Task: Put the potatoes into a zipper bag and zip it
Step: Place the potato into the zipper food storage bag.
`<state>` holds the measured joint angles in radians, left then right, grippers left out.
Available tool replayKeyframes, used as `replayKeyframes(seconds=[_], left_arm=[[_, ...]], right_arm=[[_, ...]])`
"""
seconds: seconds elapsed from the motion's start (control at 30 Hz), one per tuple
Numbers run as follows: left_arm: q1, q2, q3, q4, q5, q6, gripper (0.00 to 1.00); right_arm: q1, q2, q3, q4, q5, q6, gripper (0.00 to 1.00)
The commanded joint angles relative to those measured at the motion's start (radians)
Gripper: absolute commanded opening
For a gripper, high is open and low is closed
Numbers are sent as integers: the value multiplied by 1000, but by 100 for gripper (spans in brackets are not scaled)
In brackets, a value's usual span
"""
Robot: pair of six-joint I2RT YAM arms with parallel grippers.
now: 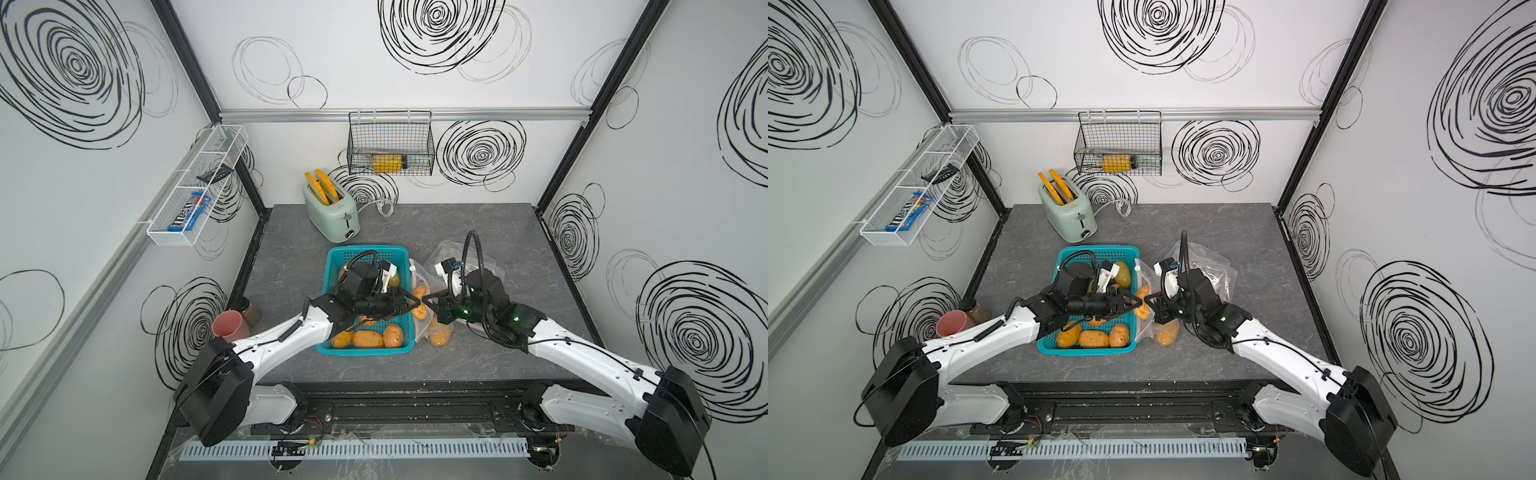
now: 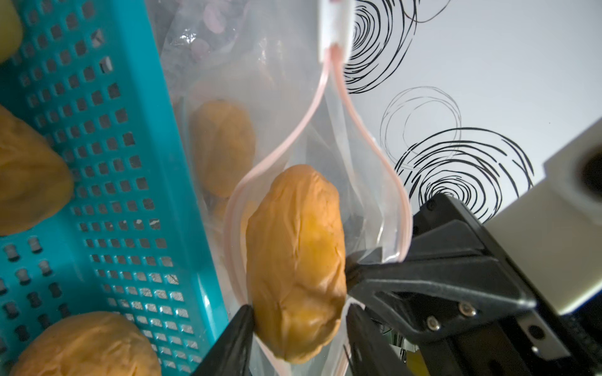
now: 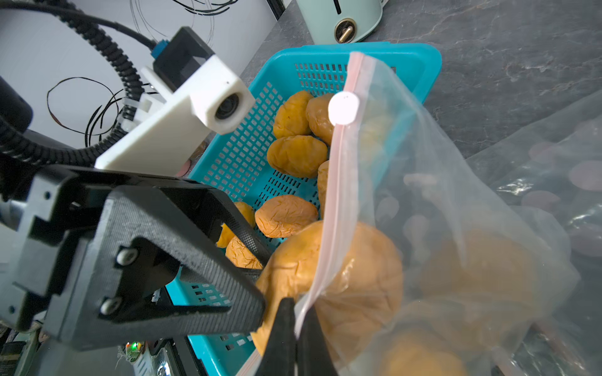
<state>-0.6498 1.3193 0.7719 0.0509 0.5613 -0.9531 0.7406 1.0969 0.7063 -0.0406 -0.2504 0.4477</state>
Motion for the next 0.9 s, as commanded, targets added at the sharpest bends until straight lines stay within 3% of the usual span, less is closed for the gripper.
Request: replayKeyframes(seconds=[0.0,0.2,0.37,0.5,0.7,0.87], left_arm=[[-8,-6,10,56,18,18,47],[-20,22,39,100,63,36,37],[-42,65,80,42,21,70,34],[-61,70,159,-89,-64,149,36],[-62,43,245,-307,-210,271,48],[-59,34,266,-354,-229,300,49]], right_arm=[[-3,-9,34,2,-24,0,0],[-4,-29,42,2,-58,23,0],[-10,-48,36,38,-91,46,0],[-11,-34,50,13,-84,42,0],[-32,-67,44,-12,-49,20,0],[-38,-55,41,-3,-56,23,0]])
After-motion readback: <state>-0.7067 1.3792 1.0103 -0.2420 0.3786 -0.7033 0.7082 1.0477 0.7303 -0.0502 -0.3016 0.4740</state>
